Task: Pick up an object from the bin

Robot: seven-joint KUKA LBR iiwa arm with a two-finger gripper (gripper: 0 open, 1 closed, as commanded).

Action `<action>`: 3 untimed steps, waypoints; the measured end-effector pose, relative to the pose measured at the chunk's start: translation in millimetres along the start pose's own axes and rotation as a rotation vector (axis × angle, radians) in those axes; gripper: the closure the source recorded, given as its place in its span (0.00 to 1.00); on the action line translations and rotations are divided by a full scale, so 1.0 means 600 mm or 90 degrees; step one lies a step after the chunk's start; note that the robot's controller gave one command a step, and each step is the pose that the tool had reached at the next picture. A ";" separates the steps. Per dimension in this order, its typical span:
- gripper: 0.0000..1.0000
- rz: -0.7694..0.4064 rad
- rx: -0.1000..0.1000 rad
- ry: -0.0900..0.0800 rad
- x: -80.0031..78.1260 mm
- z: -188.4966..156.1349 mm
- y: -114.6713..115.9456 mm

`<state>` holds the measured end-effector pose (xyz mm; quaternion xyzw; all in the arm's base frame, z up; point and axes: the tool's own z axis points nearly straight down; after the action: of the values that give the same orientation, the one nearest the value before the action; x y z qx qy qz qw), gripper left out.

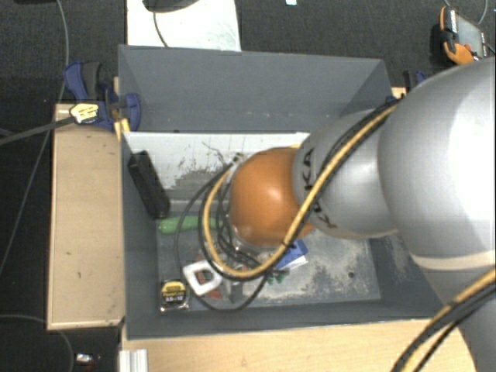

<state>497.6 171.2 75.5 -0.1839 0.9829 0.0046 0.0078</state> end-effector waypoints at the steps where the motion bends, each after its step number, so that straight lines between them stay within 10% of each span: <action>1: 1.00 0.001 0.000 0.004 0.003 -0.023 0.000; 3: 1.00 0.005 0.001 0.001 0.001 -0.077 -0.002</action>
Offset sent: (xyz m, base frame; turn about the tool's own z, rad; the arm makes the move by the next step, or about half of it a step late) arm -0.0012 -0.0003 0.0283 0.0016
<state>497.0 169.5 122.0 -0.1799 0.9836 0.0035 0.0076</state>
